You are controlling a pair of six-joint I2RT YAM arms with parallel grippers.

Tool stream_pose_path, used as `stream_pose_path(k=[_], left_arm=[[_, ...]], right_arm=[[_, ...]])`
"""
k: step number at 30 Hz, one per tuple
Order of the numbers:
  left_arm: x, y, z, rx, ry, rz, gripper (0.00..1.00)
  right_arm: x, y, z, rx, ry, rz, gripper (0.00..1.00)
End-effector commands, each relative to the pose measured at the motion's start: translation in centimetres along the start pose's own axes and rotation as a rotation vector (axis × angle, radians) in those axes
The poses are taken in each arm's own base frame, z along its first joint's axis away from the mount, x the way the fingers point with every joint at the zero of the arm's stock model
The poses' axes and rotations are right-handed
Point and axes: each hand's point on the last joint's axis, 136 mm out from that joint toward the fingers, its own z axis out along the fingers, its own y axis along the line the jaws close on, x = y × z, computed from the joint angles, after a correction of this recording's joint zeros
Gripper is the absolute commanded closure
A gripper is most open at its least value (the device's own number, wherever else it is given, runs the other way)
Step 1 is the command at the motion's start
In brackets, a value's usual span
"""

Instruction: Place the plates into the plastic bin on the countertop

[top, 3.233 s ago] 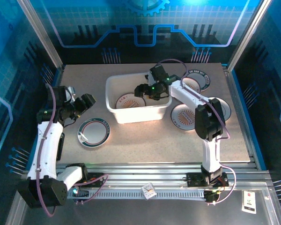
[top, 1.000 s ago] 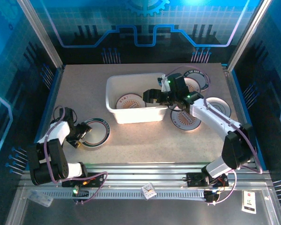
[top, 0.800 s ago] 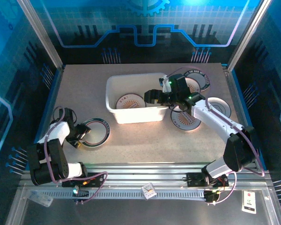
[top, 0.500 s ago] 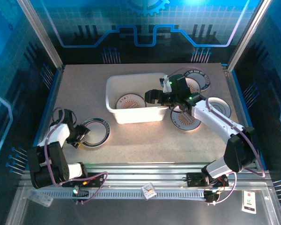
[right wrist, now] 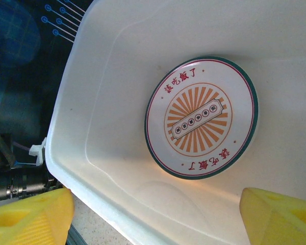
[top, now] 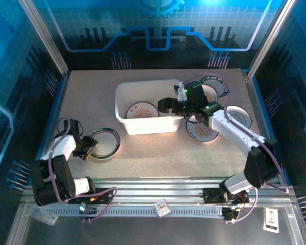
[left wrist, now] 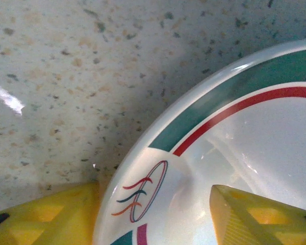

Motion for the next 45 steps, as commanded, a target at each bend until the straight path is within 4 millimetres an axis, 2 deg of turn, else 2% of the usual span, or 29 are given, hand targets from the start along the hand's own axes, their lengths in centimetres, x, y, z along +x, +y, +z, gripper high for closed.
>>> stream_pose_path(k=[1, 4, 21, 30, 38, 45], left_arm=[[0.8, -3.8, -0.1, 0.197, 0.050, 0.053, 0.44], [0.8, -3.8, -0.1, 0.194, 0.050, 0.058, 0.50], [1.1, -2.8, 0.7, 0.160, 0.041, 0.053, 0.59], [1.4, -2.4, 1.4, 0.136, 0.056, 0.057, 0.69], [1.1, -2.2, 0.8, 0.125, 0.025, 0.066, 0.77], [0.9, -2.9, -0.6, 0.165, -0.012, 0.077, 0.86]], right_arm=[[0.9, -0.2, -0.4, 0.012, 0.009, 0.017, 0.15], [0.9, -0.3, -0.6, 0.015, 0.003, 0.015, 0.15], [0.9, 0.0, -1.2, 0.021, -0.013, 0.010, 0.16], [1.3, 0.2, -1.3, 0.027, -0.009, 0.009, 0.17], [1.5, 0.8, -1.2, 0.021, -0.008, 0.013, 0.17], [1.6, 1.4, -1.6, 0.010, -0.012, 0.010, 0.17]])
